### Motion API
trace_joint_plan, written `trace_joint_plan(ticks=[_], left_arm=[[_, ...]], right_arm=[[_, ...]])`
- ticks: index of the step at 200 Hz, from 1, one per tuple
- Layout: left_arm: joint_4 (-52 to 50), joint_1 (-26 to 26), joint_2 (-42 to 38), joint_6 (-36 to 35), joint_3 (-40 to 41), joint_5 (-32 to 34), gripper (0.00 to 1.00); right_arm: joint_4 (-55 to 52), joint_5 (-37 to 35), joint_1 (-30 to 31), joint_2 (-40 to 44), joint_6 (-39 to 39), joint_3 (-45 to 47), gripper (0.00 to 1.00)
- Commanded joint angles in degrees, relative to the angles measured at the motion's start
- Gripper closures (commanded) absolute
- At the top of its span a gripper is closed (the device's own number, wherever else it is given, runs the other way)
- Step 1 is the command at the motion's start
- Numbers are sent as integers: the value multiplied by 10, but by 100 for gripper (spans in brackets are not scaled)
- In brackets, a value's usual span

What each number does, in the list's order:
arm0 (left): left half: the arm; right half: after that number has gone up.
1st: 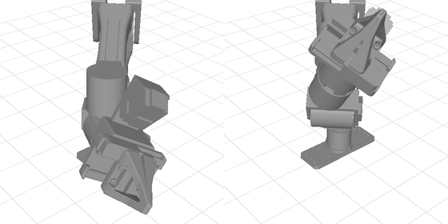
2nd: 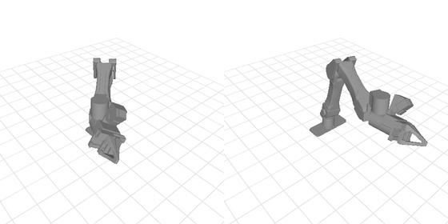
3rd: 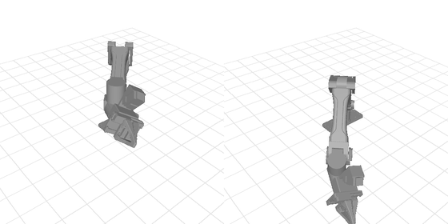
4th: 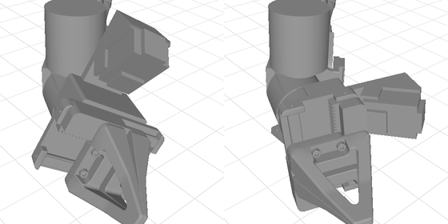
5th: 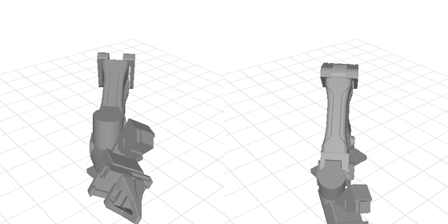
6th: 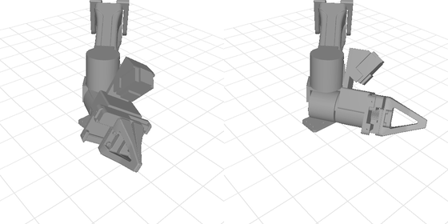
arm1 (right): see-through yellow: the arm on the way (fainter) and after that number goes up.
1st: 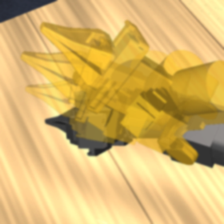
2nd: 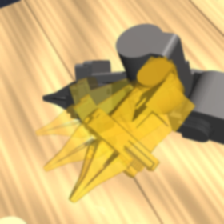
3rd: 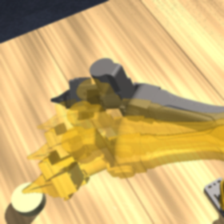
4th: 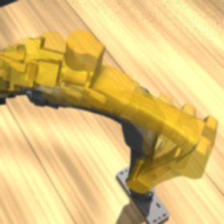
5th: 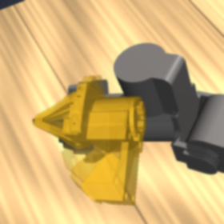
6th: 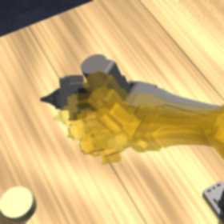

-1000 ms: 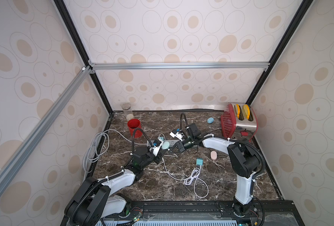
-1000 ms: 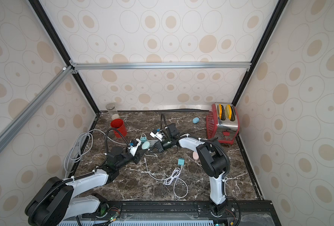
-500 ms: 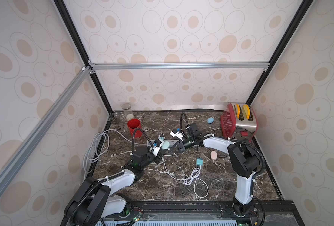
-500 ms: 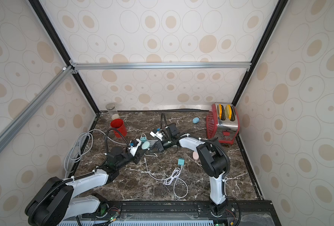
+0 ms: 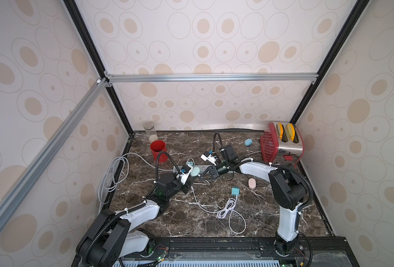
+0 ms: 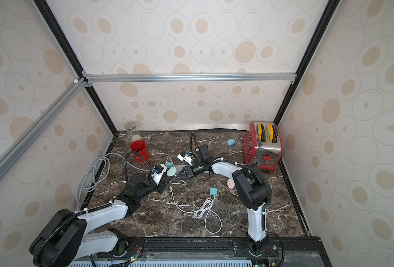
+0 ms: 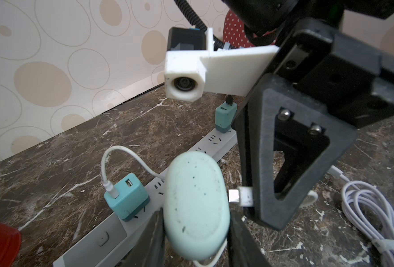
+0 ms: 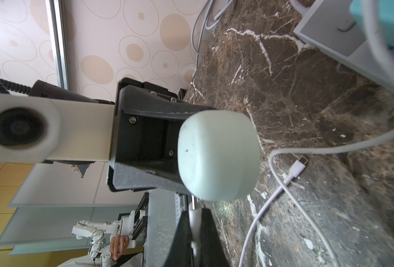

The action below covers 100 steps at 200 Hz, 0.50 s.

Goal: Charge the bluetooth headset
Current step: Insert the charging cable into the bluetooth headset.

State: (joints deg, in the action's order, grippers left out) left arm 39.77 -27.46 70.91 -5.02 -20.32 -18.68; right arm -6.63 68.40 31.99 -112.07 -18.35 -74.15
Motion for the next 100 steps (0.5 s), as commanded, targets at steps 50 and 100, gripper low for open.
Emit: trace_joint_plan(ticks=[50,100], left_arm=[[12,-4,-13,-24,-12,-23,64],[15,-7,-11,-21,-13,-13,63]], right_arm=[[102,7,-7,-2,-83,10,100],[145,9,-2,-2,-110,26,100]])
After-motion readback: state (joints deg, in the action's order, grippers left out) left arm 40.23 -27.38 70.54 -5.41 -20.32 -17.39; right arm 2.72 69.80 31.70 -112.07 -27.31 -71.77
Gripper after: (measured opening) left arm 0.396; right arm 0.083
